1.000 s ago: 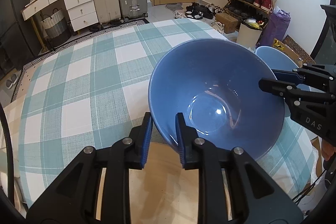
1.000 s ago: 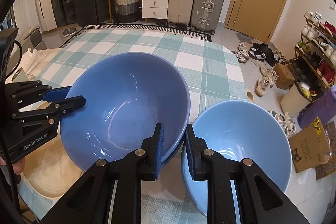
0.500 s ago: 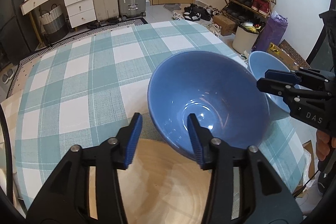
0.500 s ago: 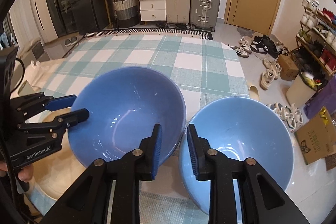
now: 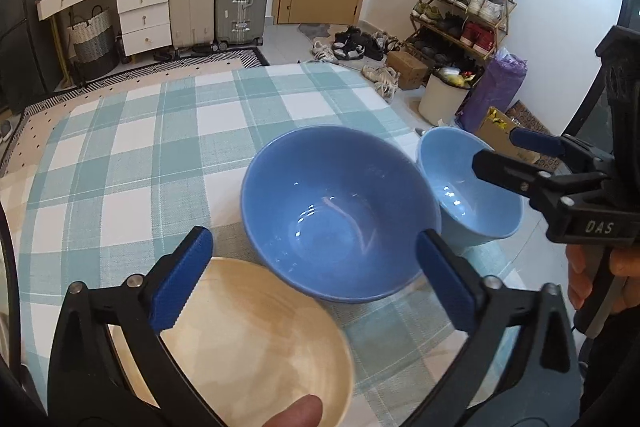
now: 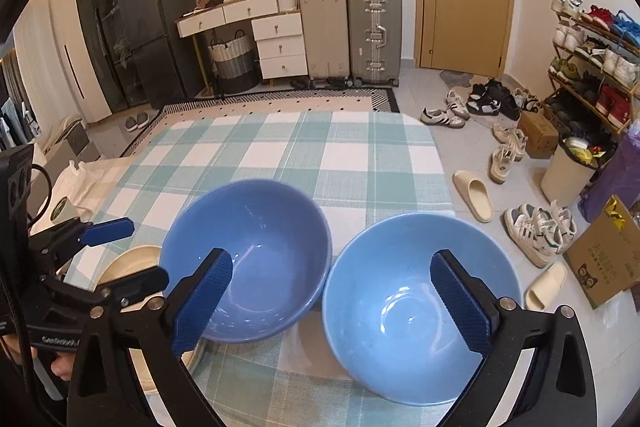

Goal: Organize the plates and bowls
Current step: 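Move both open tools to the light blue bowl rim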

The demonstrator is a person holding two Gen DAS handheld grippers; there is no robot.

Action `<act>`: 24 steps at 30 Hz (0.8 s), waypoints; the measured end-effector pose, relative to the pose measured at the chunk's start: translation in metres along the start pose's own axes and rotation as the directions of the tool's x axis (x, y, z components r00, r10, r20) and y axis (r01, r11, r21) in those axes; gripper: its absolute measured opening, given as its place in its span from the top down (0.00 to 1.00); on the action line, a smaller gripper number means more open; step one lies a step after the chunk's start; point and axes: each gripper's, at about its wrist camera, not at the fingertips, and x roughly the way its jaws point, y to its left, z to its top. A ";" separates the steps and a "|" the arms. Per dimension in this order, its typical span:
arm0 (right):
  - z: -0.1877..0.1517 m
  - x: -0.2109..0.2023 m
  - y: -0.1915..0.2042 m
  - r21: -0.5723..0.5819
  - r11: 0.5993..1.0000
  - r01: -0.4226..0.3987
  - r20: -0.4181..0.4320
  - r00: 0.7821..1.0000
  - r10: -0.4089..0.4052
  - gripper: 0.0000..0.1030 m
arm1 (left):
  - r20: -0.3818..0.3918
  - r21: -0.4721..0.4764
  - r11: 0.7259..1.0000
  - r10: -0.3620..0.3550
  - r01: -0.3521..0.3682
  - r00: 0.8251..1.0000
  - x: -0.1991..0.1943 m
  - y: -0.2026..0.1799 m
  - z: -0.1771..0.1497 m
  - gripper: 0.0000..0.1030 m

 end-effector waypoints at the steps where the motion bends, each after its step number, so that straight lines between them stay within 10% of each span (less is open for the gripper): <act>1: 0.001 -0.004 -0.002 0.004 1.000 0.002 0.004 1.000 -0.002 0.01 | 0.001 0.004 1.000 -0.005 0.005 1.000 -0.002 -0.005 0.000 0.02; 24: -0.019 -0.076 -0.071 0.058 0.996 0.062 0.048 0.997 -0.065 0.01 | -0.068 0.019 0.989 -0.143 0.144 0.987 0.006 -0.097 -0.010 0.12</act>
